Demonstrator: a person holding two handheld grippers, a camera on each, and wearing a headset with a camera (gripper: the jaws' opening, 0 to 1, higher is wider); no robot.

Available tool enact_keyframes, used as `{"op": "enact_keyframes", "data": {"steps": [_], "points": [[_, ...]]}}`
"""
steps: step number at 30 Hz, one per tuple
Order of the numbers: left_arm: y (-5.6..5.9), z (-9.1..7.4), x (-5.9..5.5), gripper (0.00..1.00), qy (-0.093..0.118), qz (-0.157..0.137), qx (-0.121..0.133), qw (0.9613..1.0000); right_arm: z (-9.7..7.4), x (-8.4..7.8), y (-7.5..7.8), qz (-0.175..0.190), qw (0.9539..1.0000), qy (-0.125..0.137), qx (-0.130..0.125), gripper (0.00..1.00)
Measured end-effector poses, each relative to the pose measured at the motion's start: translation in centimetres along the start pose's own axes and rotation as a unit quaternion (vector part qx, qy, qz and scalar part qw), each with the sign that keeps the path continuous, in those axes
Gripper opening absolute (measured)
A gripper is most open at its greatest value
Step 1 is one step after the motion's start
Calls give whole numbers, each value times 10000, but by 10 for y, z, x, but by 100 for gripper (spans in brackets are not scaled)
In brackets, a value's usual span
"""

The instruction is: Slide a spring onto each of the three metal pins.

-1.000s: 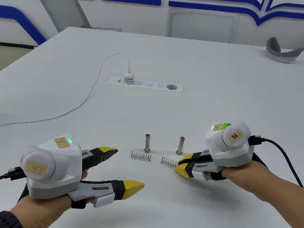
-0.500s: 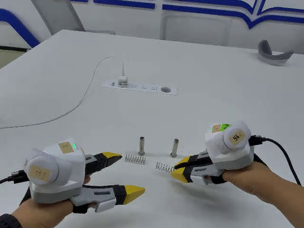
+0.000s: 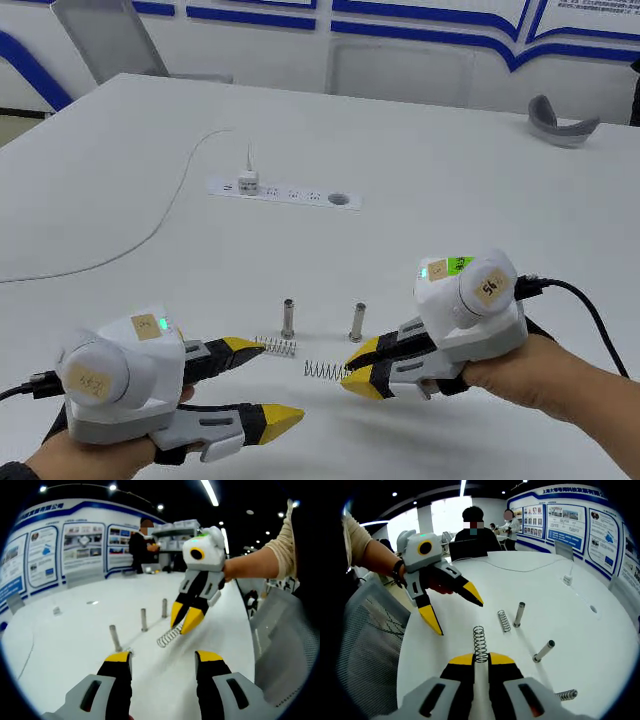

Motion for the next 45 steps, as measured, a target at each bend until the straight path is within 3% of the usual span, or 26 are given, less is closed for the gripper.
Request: {"op": "enact_keyframes", "data": {"steps": [16,29,36,45], "points": [[6,3,0,37,4,270,-247,9993,5,13,-20,-407,9980,-306,381,11],[13,4,2,23,15,594,-427,9973,6,17,-28,-582,9956,-528,506,11],[17,5,2,14,10,737,-511,9960,5,19,-31,-615,9950,-564,558,11],[17,5,3,12,11,795,-527,9954,-2,27,-35,-609,9954,-493,546,11]]}}
Point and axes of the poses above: the centre of the closed fingertips' face, and the gripper's own axes: z roughly forward along the fingers, y roughly to its right, x roughly out of its top, the point moved 9 cm from there along -z, roughly backward along the fingers, and after that the axes turned 11 degrees about z, right-handed, at the moved point
